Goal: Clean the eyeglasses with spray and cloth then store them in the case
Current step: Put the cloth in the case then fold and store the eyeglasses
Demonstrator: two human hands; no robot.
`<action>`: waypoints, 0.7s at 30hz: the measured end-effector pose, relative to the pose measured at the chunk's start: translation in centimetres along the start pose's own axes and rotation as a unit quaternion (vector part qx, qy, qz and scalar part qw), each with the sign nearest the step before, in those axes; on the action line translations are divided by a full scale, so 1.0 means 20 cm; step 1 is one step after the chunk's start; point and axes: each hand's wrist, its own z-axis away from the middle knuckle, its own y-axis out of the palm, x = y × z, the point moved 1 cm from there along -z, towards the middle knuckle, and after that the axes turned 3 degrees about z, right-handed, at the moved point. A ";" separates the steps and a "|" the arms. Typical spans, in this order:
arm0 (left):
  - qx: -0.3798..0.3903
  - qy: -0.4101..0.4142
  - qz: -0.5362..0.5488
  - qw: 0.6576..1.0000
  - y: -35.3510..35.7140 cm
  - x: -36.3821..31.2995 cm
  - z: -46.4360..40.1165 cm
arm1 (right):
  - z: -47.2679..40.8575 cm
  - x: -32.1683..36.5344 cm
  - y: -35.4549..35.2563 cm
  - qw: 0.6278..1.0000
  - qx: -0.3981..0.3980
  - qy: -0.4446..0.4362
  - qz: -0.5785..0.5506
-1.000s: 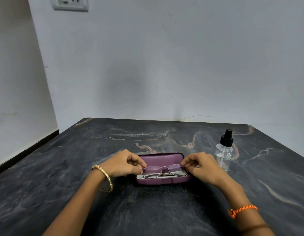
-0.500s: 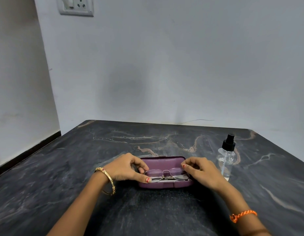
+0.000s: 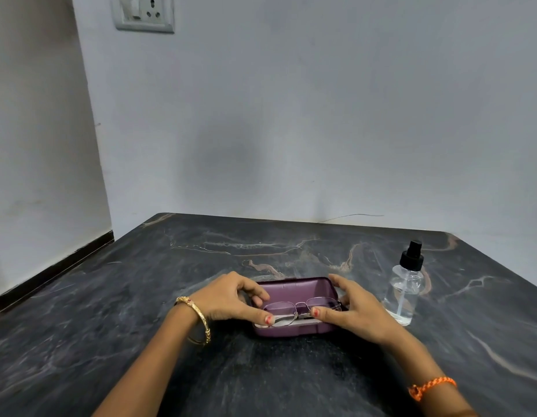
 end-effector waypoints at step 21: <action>0.017 0.049 0.080 0.995 0.05 0.01 -0.01 | -0.02 -0.03 0.01 0.999 -0.029 -0.023 0.028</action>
